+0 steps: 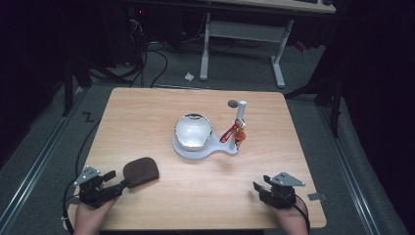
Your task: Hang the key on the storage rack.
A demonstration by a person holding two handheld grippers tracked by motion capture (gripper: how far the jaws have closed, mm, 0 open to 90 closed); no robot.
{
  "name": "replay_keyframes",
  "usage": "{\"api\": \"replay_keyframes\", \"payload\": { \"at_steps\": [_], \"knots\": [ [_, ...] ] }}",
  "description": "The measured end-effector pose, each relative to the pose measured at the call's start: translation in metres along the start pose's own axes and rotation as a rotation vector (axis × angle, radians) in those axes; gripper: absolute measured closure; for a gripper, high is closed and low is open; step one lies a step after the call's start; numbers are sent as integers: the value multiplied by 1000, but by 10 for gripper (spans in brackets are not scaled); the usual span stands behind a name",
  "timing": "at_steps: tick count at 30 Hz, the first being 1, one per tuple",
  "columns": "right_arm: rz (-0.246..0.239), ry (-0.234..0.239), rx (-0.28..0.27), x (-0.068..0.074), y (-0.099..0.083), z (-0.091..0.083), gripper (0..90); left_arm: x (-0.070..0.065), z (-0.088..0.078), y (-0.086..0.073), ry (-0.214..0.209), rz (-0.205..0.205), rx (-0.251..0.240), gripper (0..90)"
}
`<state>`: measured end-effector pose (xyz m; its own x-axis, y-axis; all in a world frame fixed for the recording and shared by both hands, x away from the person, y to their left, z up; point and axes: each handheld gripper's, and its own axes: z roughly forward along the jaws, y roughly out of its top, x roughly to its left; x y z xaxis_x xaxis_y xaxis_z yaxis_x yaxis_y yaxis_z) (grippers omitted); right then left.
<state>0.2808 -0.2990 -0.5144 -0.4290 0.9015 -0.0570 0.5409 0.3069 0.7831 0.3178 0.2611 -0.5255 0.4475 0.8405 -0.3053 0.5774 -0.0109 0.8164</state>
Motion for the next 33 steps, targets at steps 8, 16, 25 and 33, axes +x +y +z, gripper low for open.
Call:
{"api": "replay_keyframes", "payload": {
  "at_steps": [8, 16, 25, 33],
  "knots": [
    [15, -25, -9, -13, -9, 1, 495, 0, 3, 2, 14, 10, 2, 235],
    [11, -29, -23, -11, -8, -2, 500, 9, 2, 2, -2, -19, -18, 350],
    [20, -52, -15, -9, -12, -4, 506, 16, 9, 8, -28, -57, -44, 464],
    [8, -58, -8, -7, -14, -5, 506, 22, 17, 11, -33, -82, -35, 596]
  ]
}}
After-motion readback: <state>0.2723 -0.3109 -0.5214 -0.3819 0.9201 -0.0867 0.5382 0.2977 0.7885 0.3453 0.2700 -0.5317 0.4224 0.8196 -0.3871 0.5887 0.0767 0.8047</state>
